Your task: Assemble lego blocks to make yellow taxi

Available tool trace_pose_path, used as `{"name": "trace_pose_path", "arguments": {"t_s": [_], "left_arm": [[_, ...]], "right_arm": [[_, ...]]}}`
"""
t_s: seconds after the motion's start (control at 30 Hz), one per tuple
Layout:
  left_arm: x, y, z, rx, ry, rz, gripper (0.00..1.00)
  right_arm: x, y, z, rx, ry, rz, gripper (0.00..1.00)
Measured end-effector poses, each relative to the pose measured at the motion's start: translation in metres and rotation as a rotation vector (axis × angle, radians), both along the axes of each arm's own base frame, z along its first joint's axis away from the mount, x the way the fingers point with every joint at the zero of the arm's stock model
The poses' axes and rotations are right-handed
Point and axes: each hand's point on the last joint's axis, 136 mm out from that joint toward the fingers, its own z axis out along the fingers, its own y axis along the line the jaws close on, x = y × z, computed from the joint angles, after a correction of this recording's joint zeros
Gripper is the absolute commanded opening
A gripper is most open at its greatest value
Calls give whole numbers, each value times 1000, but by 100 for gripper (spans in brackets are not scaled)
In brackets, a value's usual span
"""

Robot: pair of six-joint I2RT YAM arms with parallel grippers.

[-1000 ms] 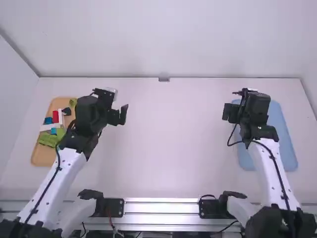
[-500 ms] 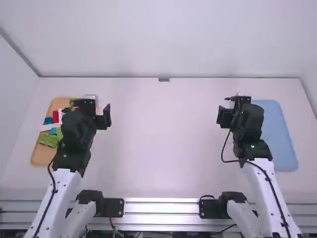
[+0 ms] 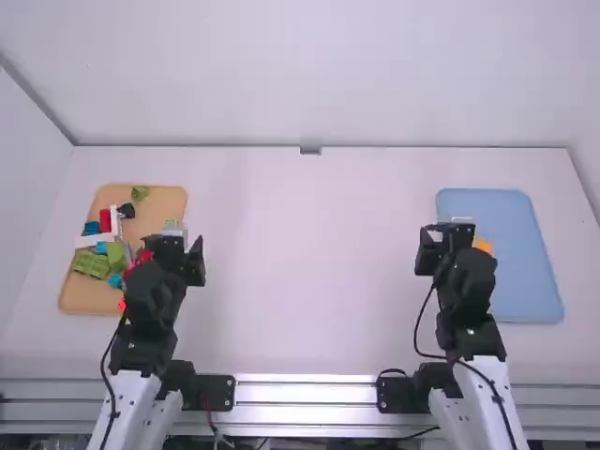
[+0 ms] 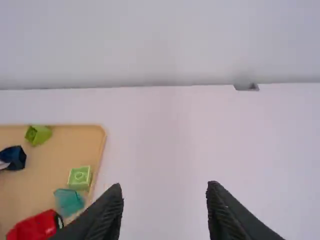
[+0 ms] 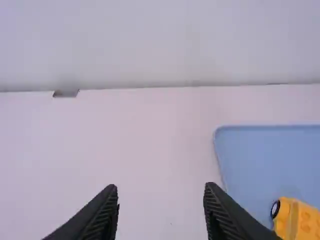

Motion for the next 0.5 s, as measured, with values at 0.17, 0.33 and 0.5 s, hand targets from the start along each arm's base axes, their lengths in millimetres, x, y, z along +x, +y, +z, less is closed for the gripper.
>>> {"name": "trace_pose_path", "arguments": {"t_s": [0.17,0.33,0.5], "left_arm": [[-11,0,-24,-6,-2,2,29],[-20,0,-49,-6,-2,2,19],[-25,0,-72,-6,0,2,11]], "right_arm": [[-15,-1,-22,1,-1,-5,29],[-29,-1,-47,1,-3,-3,19],[-39,-1,-71,0,-2,-4,9]]}}
